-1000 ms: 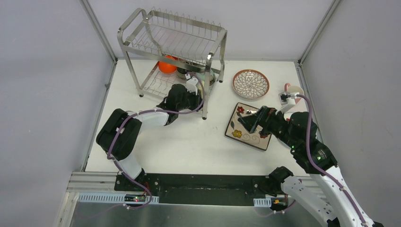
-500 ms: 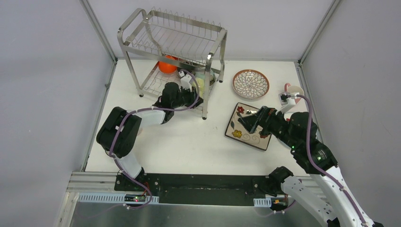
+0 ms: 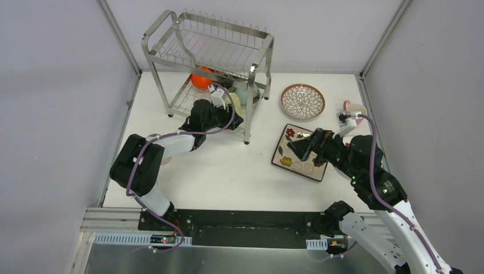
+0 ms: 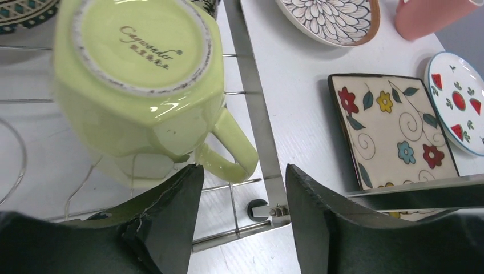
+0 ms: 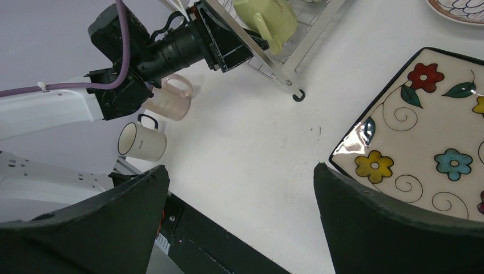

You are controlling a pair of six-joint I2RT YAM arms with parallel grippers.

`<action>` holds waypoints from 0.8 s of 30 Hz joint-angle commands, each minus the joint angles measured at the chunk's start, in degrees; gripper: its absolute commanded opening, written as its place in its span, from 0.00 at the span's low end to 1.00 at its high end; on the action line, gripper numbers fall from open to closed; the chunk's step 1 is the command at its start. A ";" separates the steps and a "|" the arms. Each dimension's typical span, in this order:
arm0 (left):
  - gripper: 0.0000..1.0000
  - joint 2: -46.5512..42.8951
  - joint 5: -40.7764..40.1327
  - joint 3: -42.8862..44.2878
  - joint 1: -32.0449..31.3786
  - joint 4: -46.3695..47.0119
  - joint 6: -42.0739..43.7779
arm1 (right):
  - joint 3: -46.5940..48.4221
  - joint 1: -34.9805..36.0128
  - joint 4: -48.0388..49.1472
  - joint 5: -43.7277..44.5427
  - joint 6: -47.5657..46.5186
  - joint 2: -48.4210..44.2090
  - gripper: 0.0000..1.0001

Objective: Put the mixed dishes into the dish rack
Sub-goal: Adjust the cup in the dish rack.

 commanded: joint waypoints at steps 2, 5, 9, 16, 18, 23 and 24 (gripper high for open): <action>0.60 -5.77 -9.46 2.47 0.53 -10.40 -1.56 | 1.09 0.09 1.09 0.18 -0.23 0.09 1.00; 0.63 -6.74 -11.27 2.23 0.53 -11.68 -1.56 | 0.62 0.09 1.99 -0.22 0.15 0.23 1.00; 0.66 -6.08 -13.03 3.37 0.45 -12.79 -2.54 | 0.46 0.10 2.31 -0.69 0.40 0.61 1.00; 0.68 -4.42 -12.32 6.17 -1.48 -11.71 -3.25 | 0.47 0.12 2.10 -0.18 0.27 0.27 1.00; 0.68 -4.23 -13.03 7.16 -2.57 -12.75 -3.23 | 0.46 0.12 2.05 -0.18 0.22 0.27 1.00; 0.68 -2.65 -20.55 9.84 -5.08 -15.43 -3.45 | 0.37 0.16 2.26 -0.23 0.14 0.31 1.00; 0.67 -2.05 -21.96 10.58 -5.35 -16.11 -3.36 | 0.43 0.15 2.28 -0.31 0.13 0.35 1.00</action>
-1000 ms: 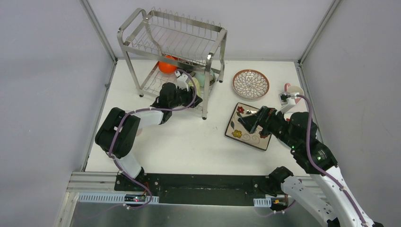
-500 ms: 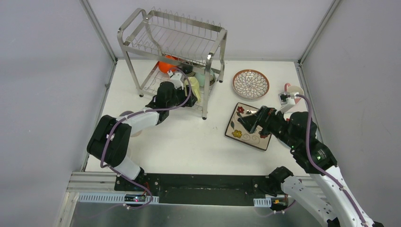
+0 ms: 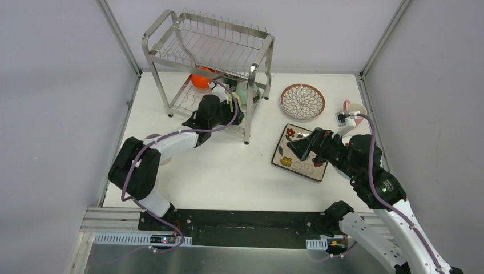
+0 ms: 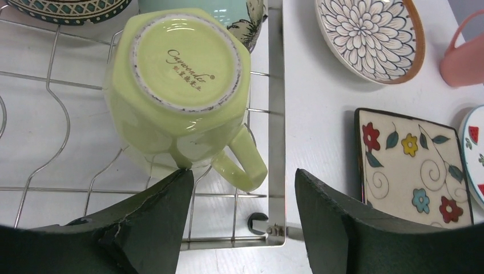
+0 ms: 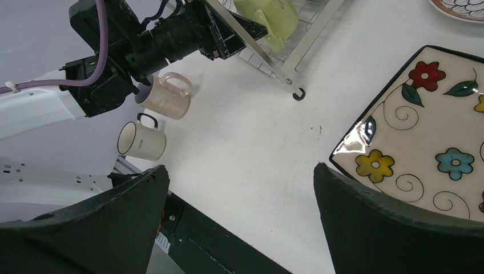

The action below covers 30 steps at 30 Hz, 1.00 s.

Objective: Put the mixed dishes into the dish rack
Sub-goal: Adjust the cup in the dish rack.

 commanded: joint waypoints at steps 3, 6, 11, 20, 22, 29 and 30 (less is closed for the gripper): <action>0.66 3.45 -9.93 6.08 -2.33 -1.87 -0.12 | 0.59 0.12 1.87 -0.03 -0.19 -0.17 1.00; 0.64 5.07 -11.90 7.75 -3.05 -2.14 0.24 | 0.55 0.07 1.52 0.44 -0.37 -0.62 1.00; 0.59 7.59 -16.31 11.00 -4.77 -4.52 2.07 | 0.37 0.07 1.54 0.78 -0.64 -0.75 1.00; 0.45 7.98 -21.51 11.13 -5.57 -6.08 3.66 | 0.39 0.08 1.46 0.82 -1.17 -0.58 1.00; 0.41 6.93 -21.06 10.29 -5.57 -6.09 4.14 | 0.29 0.11 1.45 1.16 -1.35 -0.71 1.00; 0.33 2.04 -21.28 5.78 -5.49 -5.87 7.26 | 0.13 0.10 1.62 1.28 -1.68 -0.52 1.00; 0.32 1.26 -21.46 5.38 -5.49 -6.01 7.77 | 0.11 0.13 1.63 1.24 -1.73 -0.55 1.00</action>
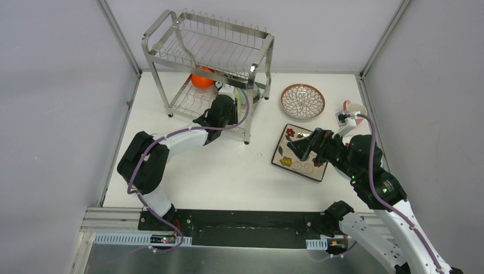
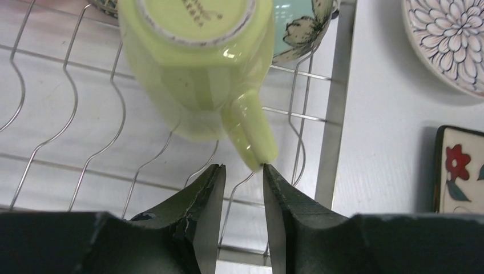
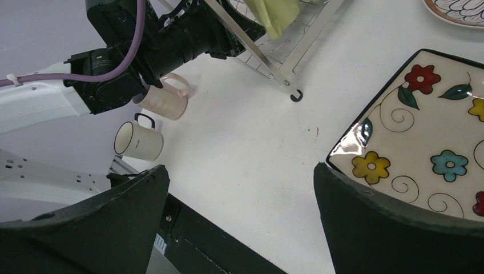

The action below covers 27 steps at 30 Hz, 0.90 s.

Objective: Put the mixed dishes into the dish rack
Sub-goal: Adjust the cup in the dish rack.

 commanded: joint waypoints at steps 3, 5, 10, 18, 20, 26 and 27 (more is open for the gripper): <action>0.32 -6.80 -2.37 -2.77 -0.09 -1.43 4.25 | 0.10 0.09 1.58 0.83 -1.00 -0.41 1.00; 0.36 -7.80 -2.38 -3.07 -0.04 -2.59 3.82 | 0.02 0.08 1.50 1.02 -0.93 -0.49 1.00; 0.48 -8.57 0.96 -3.72 -0.04 0.36 2.37 | -0.32 0.07 2.18 0.74 -0.52 -0.52 1.00; 0.55 -3.44 0.58 -0.94 -0.13 6.25 -1.82 | 0.10 0.11 1.87 0.79 -0.41 -0.75 1.00; 0.57 -1.83 0.65 -0.36 -0.13 7.67 -2.82 | 0.04 0.09 1.84 0.96 -0.47 -0.86 1.00; 0.58 2.96 -0.21 2.72 -0.13 9.22 -3.23 | 0.09 0.09 1.56 1.14 -0.99 -0.84 1.00; 0.58 3.47 -0.90 3.10 -0.13 9.26 -2.75 | 0.10 0.12 1.54 1.14 -1.05 -0.86 1.00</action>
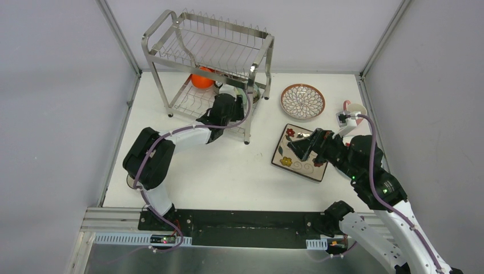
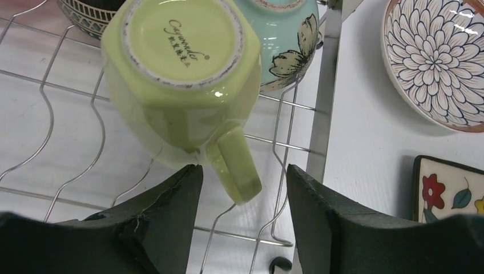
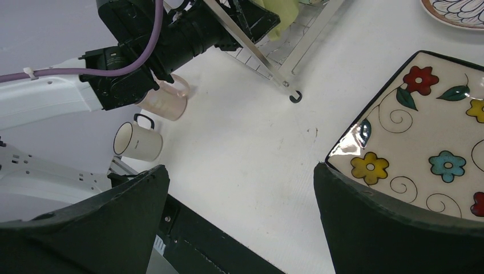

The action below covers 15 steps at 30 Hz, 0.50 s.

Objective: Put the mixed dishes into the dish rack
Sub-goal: Adjust the cup in the dish rack.

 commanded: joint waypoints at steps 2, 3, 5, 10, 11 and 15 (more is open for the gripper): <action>0.57 2.66 -2.98 3.92 -0.22 4.02 0.32 | 0.19 0.14 1.45 1.07 -1.03 -0.63 1.00; 0.56 3.01 -3.94 4.03 -0.22 4.07 0.75 | 0.17 0.12 1.47 1.11 -1.14 -0.63 1.00; 0.52 3.21 -4.84 3.77 -0.22 4.17 2.06 | 0.17 0.13 1.46 1.36 -1.45 -0.54 1.00; 0.35 0.21 -2.06 0.02 -0.24 6.41 3.69 | 0.04 0.08 1.47 1.72 -2.09 -0.32 1.00; 0.32 -0.57 -1.11 -0.83 -0.22 6.68 4.08 | -0.04 0.10 1.45 1.73 -2.17 -0.28 1.00; 0.24 -3.41 2.49 -4.33 -0.22 8.61 5.88 | -0.51 0.13 1.81 1.82 -2.19 -0.03 1.00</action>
